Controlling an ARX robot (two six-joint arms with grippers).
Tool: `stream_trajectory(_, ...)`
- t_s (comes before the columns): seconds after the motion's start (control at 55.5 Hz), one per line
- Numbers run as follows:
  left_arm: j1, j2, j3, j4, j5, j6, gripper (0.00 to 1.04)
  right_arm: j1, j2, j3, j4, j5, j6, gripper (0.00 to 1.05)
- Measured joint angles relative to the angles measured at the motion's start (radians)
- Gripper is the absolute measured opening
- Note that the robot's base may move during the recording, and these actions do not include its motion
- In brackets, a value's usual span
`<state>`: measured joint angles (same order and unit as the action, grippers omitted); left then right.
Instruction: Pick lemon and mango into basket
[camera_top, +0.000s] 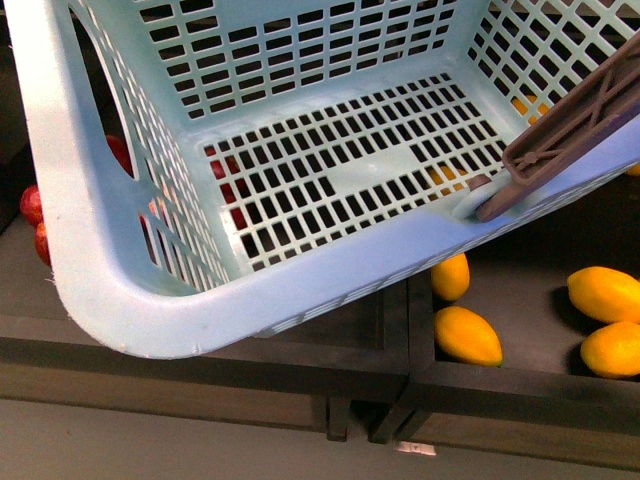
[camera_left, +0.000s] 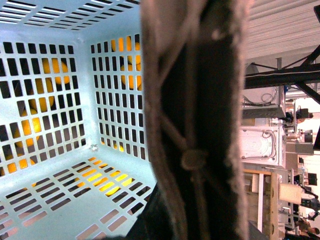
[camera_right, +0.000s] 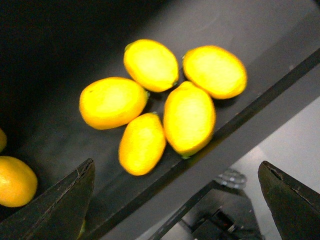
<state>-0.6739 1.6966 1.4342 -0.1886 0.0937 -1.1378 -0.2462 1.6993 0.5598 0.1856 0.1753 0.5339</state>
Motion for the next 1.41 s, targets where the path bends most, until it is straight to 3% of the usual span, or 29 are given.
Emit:
stream_trajectory(0.27, 0.000, 0.000, 0.000, 0.000, 0.000, 0.000, 0.04, 0.114, 0.238, 0.243, -0.113, -0.009, 0.274, 0.96)
stream_trajectory(0.595, 0.000, 0.000, 0.000, 0.000, 0.000, 0.000, 0.04, 0.080, 0.479, 0.438, -0.188, -0.068, 0.617, 0.96)
stream_trajectory(1.406, 0.000, 0.000, 0.000, 0.000, 0.000, 0.000, 0.04, 0.085, 0.725, 0.728, -0.248, -0.098, 0.704, 0.96)
